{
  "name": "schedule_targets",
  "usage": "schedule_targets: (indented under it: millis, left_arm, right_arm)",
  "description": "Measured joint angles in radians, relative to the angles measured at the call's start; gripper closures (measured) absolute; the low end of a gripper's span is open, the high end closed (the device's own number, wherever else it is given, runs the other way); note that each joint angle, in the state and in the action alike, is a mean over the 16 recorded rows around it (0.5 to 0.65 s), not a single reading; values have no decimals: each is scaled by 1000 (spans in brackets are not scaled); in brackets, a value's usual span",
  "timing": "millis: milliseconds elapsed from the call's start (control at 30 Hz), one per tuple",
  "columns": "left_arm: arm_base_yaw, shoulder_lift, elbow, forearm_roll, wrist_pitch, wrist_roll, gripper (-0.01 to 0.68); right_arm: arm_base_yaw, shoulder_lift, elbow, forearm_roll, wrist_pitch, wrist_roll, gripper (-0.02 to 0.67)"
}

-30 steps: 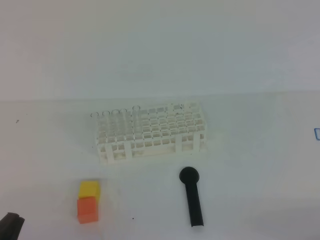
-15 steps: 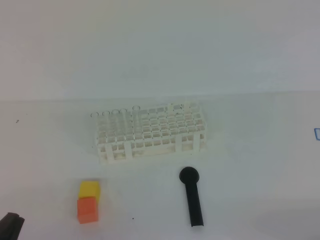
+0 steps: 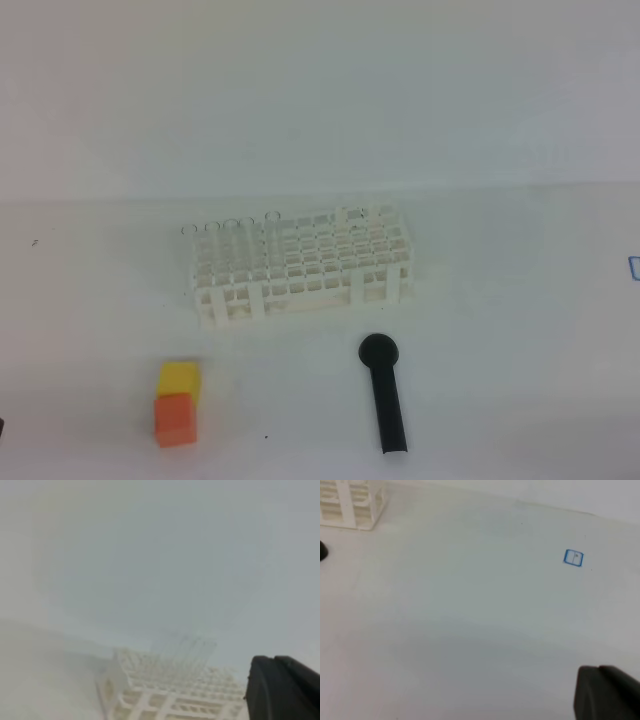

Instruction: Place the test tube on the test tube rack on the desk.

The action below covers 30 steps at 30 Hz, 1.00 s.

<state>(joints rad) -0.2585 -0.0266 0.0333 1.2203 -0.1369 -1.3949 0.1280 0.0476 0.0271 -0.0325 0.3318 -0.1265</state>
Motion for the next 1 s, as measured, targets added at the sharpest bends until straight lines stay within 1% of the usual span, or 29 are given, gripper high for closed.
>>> schedule_targets:
  millis: [100,233,333,433,500,567,700,833,933,1000]
  left_arm:
    - [0,0,0,-64,25,-135,673]
    - [0,0,0,-96,43,-252,673]
    - [0,0,0,-129,53,-289,673]
    - [0,0,0,-204,66,-259,673]
    - [0,0,0,-287,77,-187,673]
    - [0,0,0,-396,91,-76,673]
    - [0,0,0,-657,135,206,673]
    - [0,0,0,-908,221,501,673]
    - [0,0,0,-1053,293,693,673]
    - [0,0,-1,-1119,336,784,673]
  right_arm:
    - [0,0,0,0,0,0,650]
    - [-1,0,0,0,0,0,650]
    - [-1,0,0,0,0,0,650]
    - [-1,0,0,0,0,0,650]
    - [-1,0,0,0,0,0,650]
    - [-1,0,0,0,0,0,650]
    - [-1,0,0,0,0,0,650]
    - [-1,0,0,0,0,0,650]
    - [-1,0,0,0,0,0,650]
    - [-1,0,0,0,1,0,650]
